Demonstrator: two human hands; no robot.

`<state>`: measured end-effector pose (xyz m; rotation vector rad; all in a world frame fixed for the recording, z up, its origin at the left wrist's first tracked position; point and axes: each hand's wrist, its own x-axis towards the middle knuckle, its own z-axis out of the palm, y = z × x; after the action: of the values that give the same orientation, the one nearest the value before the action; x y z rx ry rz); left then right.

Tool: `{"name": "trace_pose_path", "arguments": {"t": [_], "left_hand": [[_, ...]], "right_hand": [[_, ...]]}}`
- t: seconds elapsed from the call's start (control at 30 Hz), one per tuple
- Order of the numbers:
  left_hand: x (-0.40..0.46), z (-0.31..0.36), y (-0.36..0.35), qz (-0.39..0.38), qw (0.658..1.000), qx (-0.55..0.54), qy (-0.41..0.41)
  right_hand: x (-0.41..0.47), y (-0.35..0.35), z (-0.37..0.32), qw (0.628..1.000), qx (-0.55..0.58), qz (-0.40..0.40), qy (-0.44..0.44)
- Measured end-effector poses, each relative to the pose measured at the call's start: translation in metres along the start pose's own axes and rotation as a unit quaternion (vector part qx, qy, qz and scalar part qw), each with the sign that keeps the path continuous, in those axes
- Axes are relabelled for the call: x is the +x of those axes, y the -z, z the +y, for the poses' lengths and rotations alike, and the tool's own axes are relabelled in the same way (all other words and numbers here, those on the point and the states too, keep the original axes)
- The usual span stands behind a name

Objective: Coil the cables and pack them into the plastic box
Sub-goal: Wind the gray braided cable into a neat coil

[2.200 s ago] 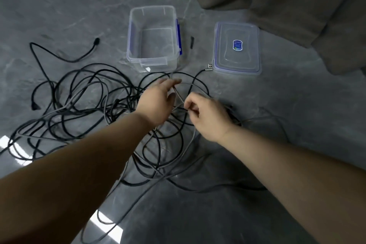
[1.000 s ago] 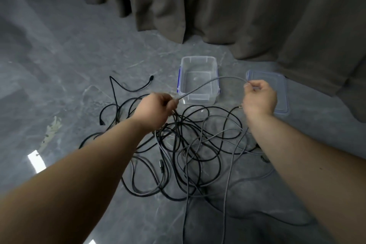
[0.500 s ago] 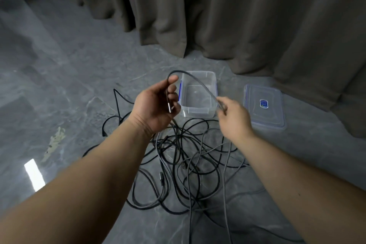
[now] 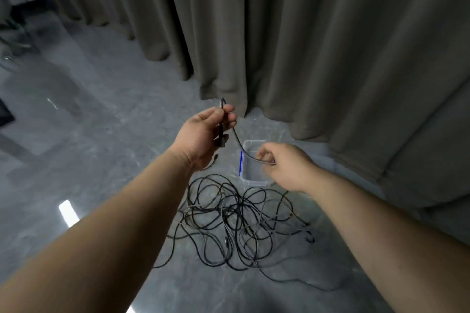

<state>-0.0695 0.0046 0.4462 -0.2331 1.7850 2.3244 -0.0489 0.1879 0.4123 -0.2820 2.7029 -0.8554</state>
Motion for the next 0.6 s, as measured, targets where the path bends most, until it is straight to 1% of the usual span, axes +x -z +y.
{"name": "trace_pose_path", "arguments": {"t": [0.17,0.23,0.3,0.43,0.5,0.6], "left_hand": [[-0.053,0.146,-0.045,0.002,0.998,0.032,-0.059],[-0.073,0.195,-0.061,-0.007,0.995,0.059,-0.085],[-0.092,0.236,-0.072,-0.024,0.99,0.083,-0.111],[-0.128,0.299,-0.091,-0.055,0.977,0.133,-0.158],[-0.146,0.323,-0.104,-0.062,0.973,0.132,-0.177],[-0.173,0.354,-0.127,-0.067,0.974,0.116,-0.185]], "right_hand": [[-0.052,0.139,-0.119,0.996,-0.027,-0.04,0.075],[-0.072,0.19,-0.161,0.992,-0.028,-0.058,0.11],[-0.09,0.235,-0.197,0.988,-0.026,-0.055,0.144],[-0.124,0.306,-0.249,0.981,0.059,-0.016,0.184],[-0.138,0.328,-0.267,0.968,0.126,0.016,0.216],[-0.15,0.354,-0.287,0.935,0.225,0.125,0.242]]}}
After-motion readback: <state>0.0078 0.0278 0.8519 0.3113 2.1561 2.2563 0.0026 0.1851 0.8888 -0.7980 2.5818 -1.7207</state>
